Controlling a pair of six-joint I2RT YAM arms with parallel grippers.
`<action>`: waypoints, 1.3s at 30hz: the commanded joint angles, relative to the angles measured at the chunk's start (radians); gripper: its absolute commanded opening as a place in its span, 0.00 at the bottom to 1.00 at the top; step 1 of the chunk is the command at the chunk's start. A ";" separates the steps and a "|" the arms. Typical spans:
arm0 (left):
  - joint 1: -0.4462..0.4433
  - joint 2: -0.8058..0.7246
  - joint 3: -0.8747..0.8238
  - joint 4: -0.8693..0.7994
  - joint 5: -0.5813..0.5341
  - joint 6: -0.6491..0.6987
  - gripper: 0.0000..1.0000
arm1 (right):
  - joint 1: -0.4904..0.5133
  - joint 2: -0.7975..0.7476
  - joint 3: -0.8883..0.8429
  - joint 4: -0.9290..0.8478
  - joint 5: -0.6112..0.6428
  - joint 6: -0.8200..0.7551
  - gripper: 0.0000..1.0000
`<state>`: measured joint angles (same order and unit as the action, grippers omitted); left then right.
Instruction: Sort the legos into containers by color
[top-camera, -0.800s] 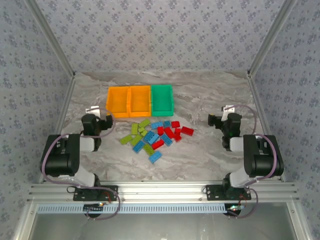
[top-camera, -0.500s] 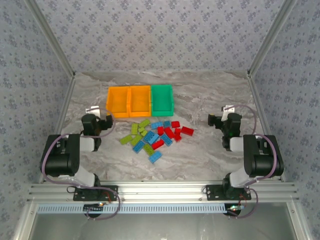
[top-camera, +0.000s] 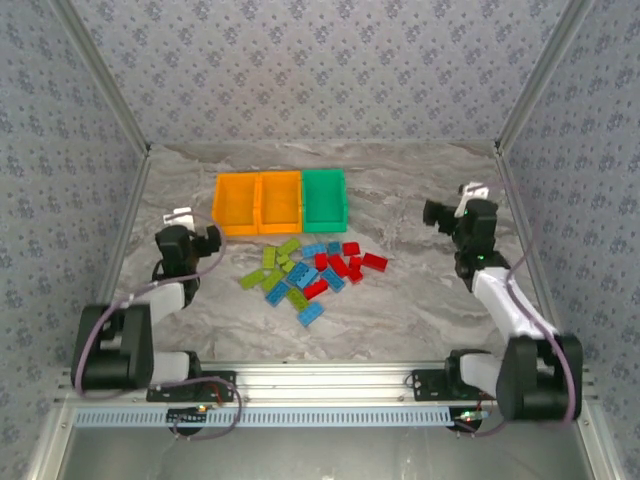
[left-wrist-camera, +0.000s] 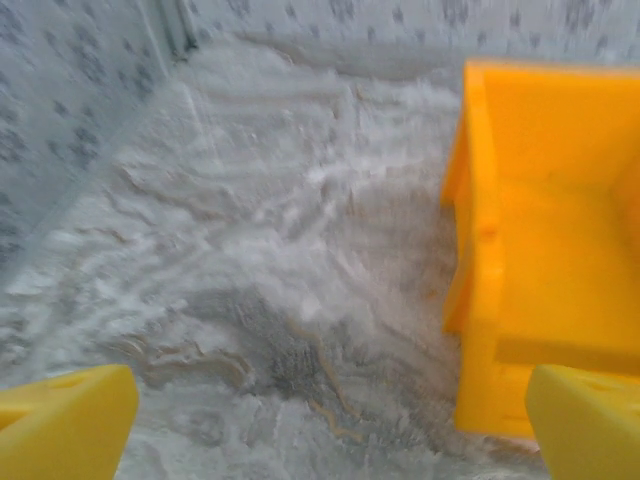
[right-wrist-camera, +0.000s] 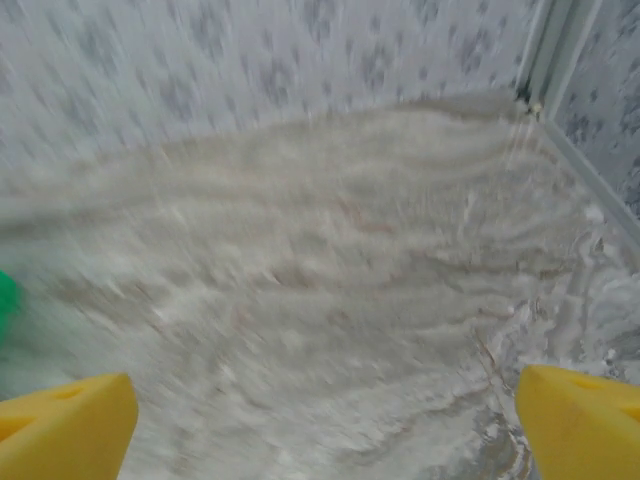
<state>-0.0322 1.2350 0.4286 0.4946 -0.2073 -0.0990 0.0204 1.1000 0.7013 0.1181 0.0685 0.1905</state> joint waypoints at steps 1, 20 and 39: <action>-0.037 -0.160 0.154 -0.440 -0.103 -0.204 0.99 | 0.065 -0.077 0.159 -0.532 -0.030 0.254 1.00; -0.436 0.019 0.399 -1.020 0.227 -0.578 0.91 | 0.860 0.244 0.522 -1.024 -0.049 0.457 1.00; -0.425 0.456 0.599 -0.956 0.200 -0.461 0.55 | 0.929 0.214 0.503 -1.023 0.005 0.550 1.00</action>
<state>-0.4641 1.6737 0.9985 -0.4675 -0.0143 -0.5797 0.9401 1.3300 1.1923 -0.8654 0.0494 0.7185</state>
